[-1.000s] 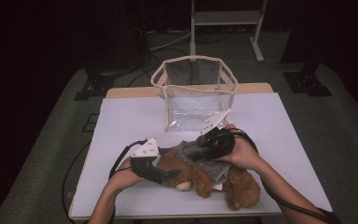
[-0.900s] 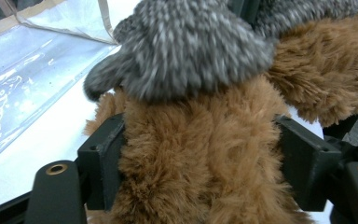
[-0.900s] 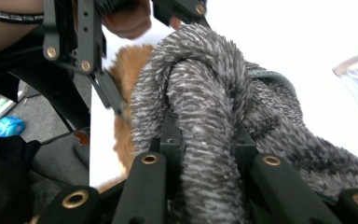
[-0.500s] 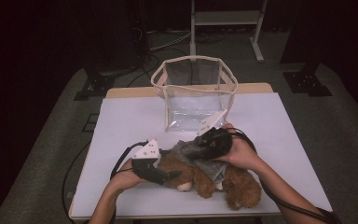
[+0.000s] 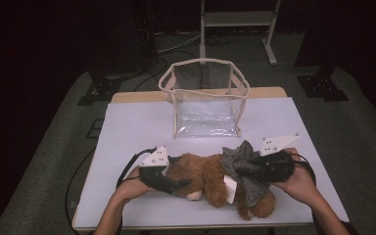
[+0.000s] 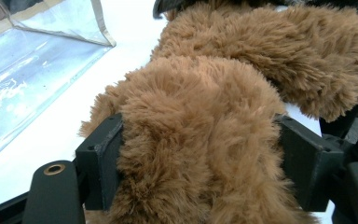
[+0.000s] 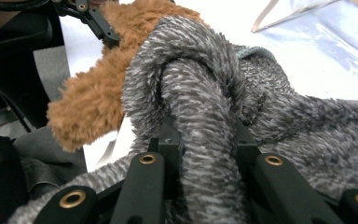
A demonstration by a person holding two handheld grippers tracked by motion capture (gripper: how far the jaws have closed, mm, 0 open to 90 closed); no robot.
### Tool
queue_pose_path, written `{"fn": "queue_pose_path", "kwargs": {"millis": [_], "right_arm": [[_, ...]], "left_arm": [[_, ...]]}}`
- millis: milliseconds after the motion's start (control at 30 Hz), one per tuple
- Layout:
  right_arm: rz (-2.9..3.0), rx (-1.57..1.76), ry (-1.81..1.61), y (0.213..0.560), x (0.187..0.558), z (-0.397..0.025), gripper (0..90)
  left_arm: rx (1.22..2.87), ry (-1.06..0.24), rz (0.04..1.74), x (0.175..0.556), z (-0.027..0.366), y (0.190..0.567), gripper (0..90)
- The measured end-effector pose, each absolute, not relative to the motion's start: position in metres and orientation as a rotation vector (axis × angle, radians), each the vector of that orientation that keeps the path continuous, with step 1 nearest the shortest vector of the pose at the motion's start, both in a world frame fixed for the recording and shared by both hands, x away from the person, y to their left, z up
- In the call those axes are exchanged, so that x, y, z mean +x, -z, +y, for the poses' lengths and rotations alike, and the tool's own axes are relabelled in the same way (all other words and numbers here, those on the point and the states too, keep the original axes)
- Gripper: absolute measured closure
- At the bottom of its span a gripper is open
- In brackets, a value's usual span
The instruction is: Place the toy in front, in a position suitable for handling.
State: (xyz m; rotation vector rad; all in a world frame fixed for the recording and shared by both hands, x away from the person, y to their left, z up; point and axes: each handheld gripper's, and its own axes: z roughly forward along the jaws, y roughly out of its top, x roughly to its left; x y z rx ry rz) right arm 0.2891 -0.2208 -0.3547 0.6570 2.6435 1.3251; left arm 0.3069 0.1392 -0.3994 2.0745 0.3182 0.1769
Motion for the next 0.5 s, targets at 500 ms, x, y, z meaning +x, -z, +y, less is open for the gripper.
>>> {"fn": "queue_pose_path", "kwargs": {"millis": [500], "right_arm": [[2.588,0.689,-1.341,0.363,0.266,-0.227,71.0]], "left_arm": [[2.084,-0.183,0.306,0.307,0.139,0.4,20.2]]}}
